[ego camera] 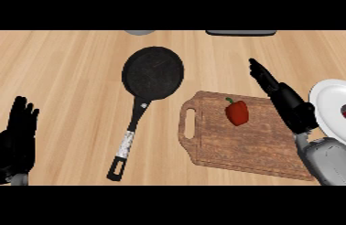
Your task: Pick the bell pepper from the cutting board and place it in the pan
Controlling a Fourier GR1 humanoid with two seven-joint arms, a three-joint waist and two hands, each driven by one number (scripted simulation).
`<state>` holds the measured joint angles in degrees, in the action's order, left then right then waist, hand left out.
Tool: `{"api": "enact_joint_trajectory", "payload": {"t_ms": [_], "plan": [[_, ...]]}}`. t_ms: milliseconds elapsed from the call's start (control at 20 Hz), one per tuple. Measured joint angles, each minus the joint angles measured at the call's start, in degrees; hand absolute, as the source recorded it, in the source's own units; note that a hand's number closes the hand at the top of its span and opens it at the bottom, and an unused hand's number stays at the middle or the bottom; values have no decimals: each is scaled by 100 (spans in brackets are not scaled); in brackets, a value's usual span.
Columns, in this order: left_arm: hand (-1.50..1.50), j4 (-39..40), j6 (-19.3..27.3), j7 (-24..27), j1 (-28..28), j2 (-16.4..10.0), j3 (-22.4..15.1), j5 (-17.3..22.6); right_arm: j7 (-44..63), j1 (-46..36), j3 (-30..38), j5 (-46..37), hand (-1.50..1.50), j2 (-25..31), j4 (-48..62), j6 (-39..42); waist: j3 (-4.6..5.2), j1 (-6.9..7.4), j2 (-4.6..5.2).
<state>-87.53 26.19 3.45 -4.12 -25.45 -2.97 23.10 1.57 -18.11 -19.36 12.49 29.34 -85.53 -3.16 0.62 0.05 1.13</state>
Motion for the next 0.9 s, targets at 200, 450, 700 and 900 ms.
{"api": "enact_joint_trajectory", "payload": {"t_ms": [200, 450, 700, 900], "plan": [[0, 220, -67, -374, 182, -287, -184, -303, -144, -419, 66, 409, -150, -260, 37, 570, -47, 18, -41], [0, 494, -254, -703, 214, -695, -400, -590, -496, -921, 300, 96, 150, -7, -4, 587, -51, -172, -101], [0, 771, -487, -1048, 388, -894, -572, -728, -1247, -373, 1068, 407, -150, -722, 506, -317, -76, -182, -59], [0, 982, -659, -1375, 719, -869, -653, -911, -2177, 61, 1279, 392, -150, -715, 709, 115, -71, -94, -86]]}}
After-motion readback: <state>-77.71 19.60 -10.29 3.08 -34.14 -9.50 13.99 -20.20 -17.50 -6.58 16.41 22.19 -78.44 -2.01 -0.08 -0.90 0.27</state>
